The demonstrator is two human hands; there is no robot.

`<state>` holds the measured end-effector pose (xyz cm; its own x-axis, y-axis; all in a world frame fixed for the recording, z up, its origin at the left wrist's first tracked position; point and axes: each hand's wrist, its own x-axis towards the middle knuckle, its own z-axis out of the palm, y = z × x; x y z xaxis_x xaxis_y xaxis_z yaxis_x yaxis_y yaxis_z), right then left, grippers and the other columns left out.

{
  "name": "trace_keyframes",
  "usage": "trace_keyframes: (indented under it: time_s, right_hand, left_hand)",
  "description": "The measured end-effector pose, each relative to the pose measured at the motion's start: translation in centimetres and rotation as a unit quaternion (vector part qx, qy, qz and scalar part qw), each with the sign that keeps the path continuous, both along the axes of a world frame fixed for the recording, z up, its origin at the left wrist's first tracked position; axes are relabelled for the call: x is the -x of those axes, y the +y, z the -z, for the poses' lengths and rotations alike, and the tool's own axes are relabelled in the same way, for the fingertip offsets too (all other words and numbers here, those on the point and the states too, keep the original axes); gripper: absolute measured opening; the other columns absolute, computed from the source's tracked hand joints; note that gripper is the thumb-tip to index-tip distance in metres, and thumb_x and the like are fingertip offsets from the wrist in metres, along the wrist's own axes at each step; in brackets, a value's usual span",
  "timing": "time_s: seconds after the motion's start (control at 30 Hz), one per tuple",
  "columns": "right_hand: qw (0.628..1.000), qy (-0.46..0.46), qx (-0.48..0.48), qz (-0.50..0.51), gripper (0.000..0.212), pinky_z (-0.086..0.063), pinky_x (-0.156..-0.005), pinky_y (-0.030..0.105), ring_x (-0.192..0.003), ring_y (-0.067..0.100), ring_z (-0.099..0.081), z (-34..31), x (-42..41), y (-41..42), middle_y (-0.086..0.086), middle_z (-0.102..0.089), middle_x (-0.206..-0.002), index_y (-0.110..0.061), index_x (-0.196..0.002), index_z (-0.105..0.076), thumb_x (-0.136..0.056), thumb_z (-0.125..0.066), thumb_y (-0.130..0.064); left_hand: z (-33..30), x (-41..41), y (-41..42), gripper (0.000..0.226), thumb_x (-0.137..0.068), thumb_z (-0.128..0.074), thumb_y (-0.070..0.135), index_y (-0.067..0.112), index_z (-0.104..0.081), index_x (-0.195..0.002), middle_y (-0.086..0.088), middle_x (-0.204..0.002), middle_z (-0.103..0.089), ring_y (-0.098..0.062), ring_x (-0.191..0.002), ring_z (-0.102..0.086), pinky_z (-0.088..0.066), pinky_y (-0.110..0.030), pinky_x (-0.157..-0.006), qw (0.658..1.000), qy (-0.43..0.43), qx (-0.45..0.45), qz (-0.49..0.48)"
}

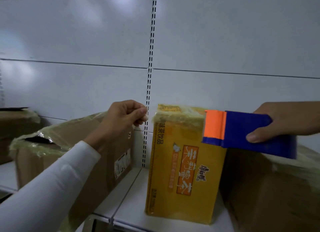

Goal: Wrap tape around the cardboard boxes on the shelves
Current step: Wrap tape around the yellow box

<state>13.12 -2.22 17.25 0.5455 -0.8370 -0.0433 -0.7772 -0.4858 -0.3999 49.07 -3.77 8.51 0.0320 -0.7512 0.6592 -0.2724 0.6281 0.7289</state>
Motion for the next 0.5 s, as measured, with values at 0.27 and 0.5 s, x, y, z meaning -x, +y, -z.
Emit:
trace_keyframes:
  time_s: [0.27,0.5]
  right_hand:
    - [0.995,0.050,-0.020,0.081,0.076,-0.056,-0.088,0.052,-0.084,0.034,-0.073,-3.5,-0.1,-1.6,0.014,-0.076,-0.091,-0.009,-0.093,-0.074,-0.046,-0.083,-0.068]
    - [0.995,0.068,-0.023,0.076,0.073,-0.054,-0.090,0.054,-0.086,0.035,-0.072,-3.2,-0.7,-2.6,0.014,-0.075,-0.094,-0.008,-0.096,-0.073,-0.053,-0.080,-0.067]
  left_hand:
    - [-0.6,0.2,-2.6,0.012,-0.093,-0.058,0.009,0.001,-0.067,-0.092,-0.008,-0.073,-0.069,-0.011,-0.062,-0.059,-0.051,-0.020,-0.059,0.998,-0.034,-0.021,-0.043]
    - [0.5,0.1,-3.9,0.011,-0.093,-0.058,0.012,0.005,-0.066,-0.089,-0.008,-0.074,-0.069,-0.012,-0.062,-0.060,-0.051,-0.023,-0.060,0.997,-0.032,-0.047,-0.044]
